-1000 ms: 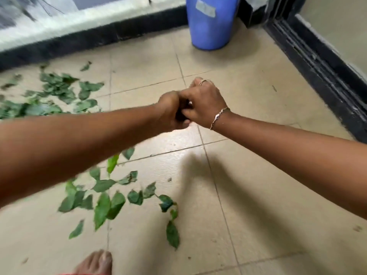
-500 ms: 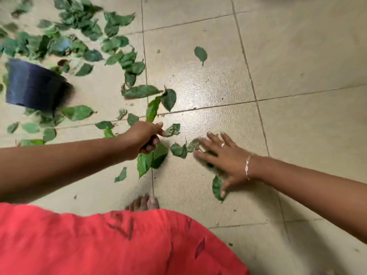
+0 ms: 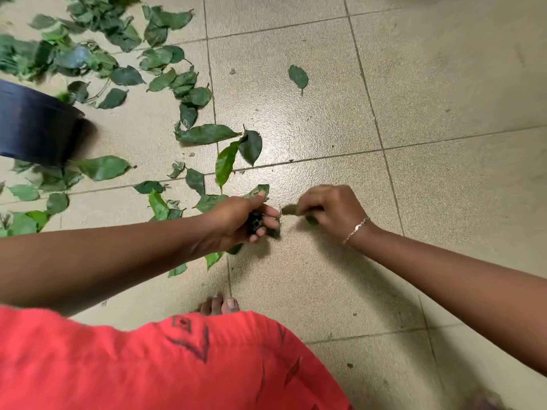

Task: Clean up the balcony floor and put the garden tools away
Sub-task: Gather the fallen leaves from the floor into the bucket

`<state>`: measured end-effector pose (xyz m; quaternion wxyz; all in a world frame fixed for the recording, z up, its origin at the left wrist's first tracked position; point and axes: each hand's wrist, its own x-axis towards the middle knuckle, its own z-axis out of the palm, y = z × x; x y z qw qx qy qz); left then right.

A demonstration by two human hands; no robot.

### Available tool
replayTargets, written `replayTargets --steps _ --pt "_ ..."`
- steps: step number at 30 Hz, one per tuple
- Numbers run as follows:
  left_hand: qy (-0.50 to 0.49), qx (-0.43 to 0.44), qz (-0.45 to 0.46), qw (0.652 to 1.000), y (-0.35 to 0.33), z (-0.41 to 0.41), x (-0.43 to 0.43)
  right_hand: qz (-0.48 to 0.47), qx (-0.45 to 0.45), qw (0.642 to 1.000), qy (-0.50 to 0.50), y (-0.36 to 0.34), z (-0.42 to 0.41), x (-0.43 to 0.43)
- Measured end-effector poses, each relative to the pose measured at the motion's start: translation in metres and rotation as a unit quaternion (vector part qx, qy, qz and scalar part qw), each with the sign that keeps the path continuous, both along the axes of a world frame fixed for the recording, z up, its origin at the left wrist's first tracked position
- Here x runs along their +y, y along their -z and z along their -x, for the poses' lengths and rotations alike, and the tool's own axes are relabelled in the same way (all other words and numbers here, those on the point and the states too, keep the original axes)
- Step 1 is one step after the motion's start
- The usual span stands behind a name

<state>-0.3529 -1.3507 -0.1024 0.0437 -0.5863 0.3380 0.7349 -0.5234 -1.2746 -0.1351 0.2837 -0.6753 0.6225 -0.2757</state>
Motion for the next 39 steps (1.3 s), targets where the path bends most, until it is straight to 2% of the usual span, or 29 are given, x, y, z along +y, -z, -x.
replayTargets --steps 5,11,15,21,25,28,31,33,35,39 --pt "-0.076 0.074 -0.046 0.993 -0.011 0.008 -0.002 -0.007 -0.056 0.998 0.005 -0.023 -0.040 -0.027" --pt "-0.171 0.052 -0.022 0.984 -0.025 0.004 -0.005 0.024 -0.070 0.996 0.044 -0.024 -0.084 -0.034" --pt "-0.257 0.052 -0.026 0.965 -0.028 -0.018 -0.013 0.010 -0.065 0.997 -0.029 -0.025 -0.113 -0.031" --pt "-0.304 0.009 0.004 0.953 -0.028 -0.069 -0.011 -0.017 -0.003 0.987 -0.158 -0.025 -0.161 -0.032" --pt "-0.369 0.023 0.029 0.929 -0.017 -0.092 -0.018 0.003 0.105 0.971 -0.212 -0.026 -0.169 -0.048" --pt "-0.329 -0.020 0.063 0.942 -0.004 -0.088 -0.038 -0.044 0.093 0.963 -0.251 -0.025 -0.147 -0.068" --pt "-0.310 -0.029 0.066 0.948 0.004 -0.077 -0.063 -0.074 0.069 0.973 -0.208 -0.021 -0.116 -0.084" --pt "-0.329 -0.013 0.056 0.943 0.010 -0.073 -0.079 -0.123 0.122 0.974 -0.145 -0.013 -0.094 -0.094" --pt "-0.348 0.016 0.042 0.936 0.020 -0.073 -0.088 -0.181 0.189 0.959 -0.113 -0.002 -0.077 -0.103" --pt "-0.345 0.056 0.019 0.937 0.035 -0.084 -0.089 -0.192 0.278 0.925 -0.174 0.020 -0.083 -0.106"
